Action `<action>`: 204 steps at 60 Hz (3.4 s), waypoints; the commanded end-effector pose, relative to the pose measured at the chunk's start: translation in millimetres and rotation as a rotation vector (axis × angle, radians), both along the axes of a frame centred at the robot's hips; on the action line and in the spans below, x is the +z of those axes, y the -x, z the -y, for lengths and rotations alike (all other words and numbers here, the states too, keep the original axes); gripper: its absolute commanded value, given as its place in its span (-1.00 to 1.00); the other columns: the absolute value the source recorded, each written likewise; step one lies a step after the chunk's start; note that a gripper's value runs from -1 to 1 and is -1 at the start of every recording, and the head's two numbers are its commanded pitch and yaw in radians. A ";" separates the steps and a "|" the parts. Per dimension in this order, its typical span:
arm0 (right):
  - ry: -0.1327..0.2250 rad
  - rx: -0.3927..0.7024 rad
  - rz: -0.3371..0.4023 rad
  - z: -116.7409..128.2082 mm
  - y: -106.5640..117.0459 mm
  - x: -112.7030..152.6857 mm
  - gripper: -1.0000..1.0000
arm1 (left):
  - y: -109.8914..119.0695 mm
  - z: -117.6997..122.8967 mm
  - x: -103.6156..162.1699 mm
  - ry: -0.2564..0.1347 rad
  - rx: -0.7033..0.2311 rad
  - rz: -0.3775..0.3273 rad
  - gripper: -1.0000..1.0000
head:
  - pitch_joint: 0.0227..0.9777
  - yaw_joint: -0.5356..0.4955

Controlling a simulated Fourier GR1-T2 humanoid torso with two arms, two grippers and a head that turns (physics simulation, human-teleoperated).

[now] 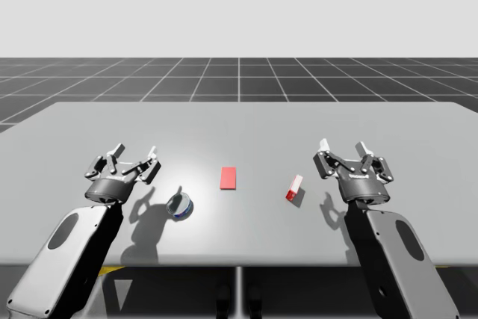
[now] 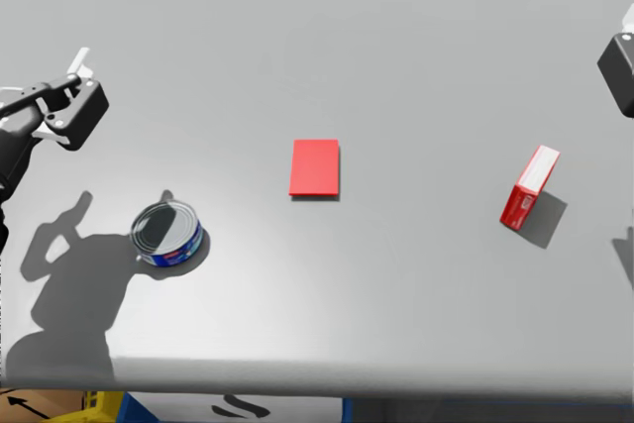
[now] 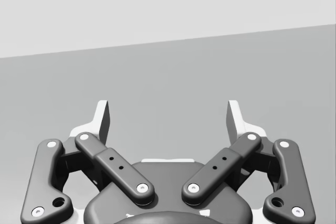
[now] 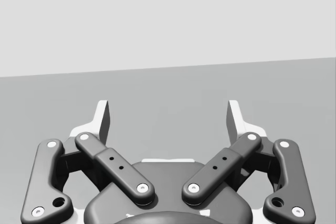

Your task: Look at the card. If it is red, pick the object on the left. If it is green, pick the object on the right.

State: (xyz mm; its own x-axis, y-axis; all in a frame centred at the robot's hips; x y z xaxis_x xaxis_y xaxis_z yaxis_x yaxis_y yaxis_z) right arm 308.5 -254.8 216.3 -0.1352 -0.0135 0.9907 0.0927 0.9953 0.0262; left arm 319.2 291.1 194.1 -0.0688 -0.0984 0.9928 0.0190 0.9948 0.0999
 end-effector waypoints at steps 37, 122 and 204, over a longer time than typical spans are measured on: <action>0.004 0.004 -0.003 -1.6 1.2 -0.4 -1.00 | 1.1 1.6 0.8 0.001 -0.001 0.005 -1.00 | 0.82 0.39; 0.019 0.009 -0.010 -7.0 0.2 -4.8 -1.00 | 109.0 20.5 27.9 0.034 -0.365 -0.127 -1.00 | 0.90 0.73; 0.012 -0.002 0.007 -3.2 4.3 -0.9 -1.00 | 83.6 68.9 -71.4 -0.004 -0.383 -0.368 -1.00 | 0.89 0.67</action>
